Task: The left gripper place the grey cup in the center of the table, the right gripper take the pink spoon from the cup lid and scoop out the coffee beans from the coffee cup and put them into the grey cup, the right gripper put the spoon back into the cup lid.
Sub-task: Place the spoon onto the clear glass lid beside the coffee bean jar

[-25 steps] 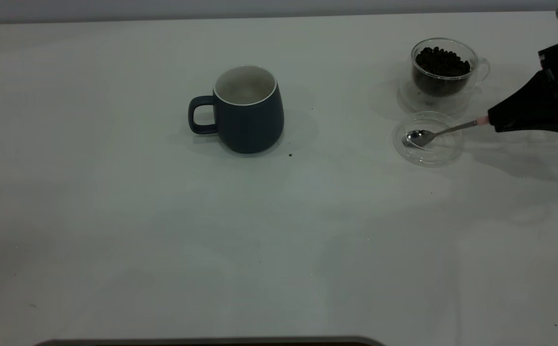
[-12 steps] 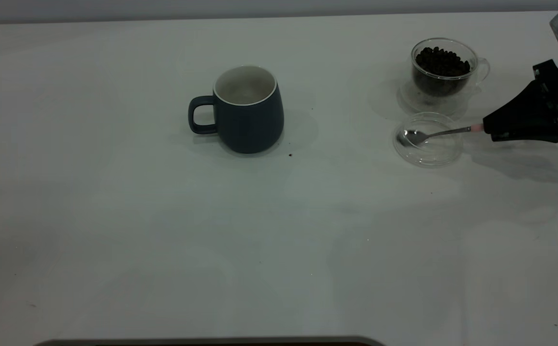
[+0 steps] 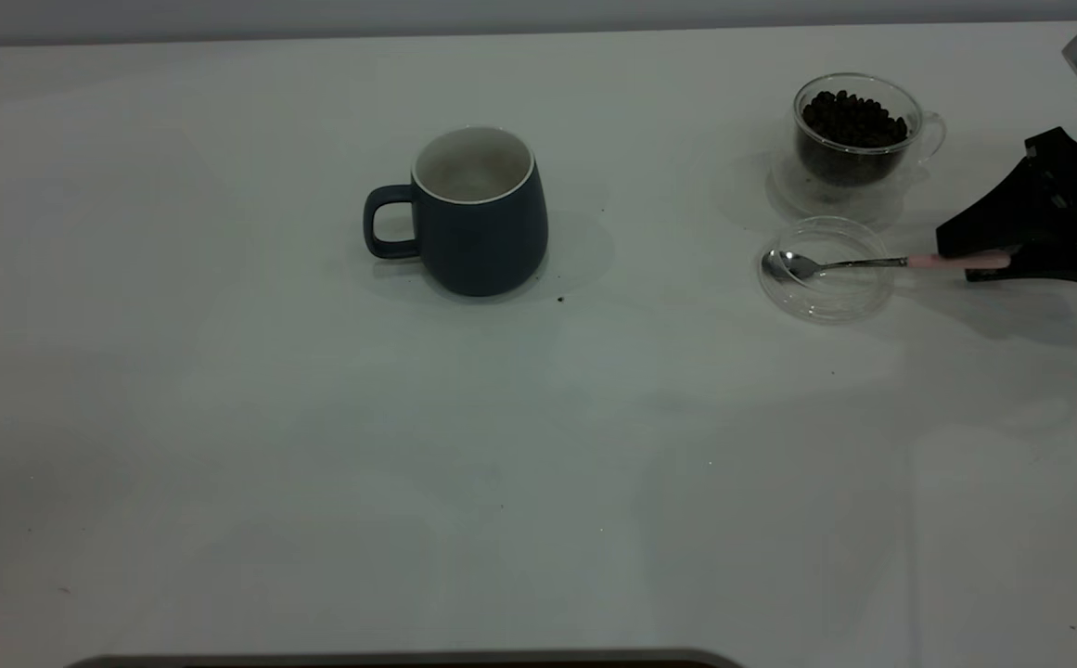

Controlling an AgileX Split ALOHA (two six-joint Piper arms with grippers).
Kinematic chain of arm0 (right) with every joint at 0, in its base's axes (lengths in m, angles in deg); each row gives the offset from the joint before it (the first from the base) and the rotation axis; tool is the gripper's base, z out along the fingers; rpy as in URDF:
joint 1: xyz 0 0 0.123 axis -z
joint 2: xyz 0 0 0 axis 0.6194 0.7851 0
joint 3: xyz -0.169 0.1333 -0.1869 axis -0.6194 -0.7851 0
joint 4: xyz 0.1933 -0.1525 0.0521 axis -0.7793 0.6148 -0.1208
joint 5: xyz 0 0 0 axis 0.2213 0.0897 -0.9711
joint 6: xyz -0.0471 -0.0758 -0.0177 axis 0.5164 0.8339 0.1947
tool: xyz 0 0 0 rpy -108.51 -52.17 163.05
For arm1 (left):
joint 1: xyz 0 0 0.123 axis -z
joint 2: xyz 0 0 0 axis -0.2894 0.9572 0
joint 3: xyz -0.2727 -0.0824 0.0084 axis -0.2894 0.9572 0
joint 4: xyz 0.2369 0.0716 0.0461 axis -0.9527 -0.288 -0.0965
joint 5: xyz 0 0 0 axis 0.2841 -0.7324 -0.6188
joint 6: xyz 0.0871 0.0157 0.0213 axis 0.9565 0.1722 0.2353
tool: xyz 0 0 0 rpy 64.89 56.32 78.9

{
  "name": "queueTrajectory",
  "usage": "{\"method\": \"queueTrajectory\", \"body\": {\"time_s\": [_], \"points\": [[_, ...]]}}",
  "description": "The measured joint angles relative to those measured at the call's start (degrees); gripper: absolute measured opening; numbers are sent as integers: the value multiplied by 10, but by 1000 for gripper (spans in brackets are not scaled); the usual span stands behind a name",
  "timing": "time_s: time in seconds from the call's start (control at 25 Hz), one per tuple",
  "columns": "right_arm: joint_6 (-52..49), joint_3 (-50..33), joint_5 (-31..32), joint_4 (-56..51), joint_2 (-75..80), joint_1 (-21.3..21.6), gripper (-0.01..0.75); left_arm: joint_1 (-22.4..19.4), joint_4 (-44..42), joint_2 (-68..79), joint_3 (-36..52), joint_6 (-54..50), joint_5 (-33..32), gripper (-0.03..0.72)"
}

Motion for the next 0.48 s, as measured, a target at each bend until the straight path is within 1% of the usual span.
{"method": "queueTrajectory", "body": {"time_s": [0.24,0.36,0.48], "points": [[26,0,-5,-46,0,-1,539,0,0,0,0,1,0,567],[70,0,-14,-81,0,-4,561,0,0,0,0,1,0,567],[95,0,-37,-92,-11,-16,562,0,0,0,0,2,0,567]]}}
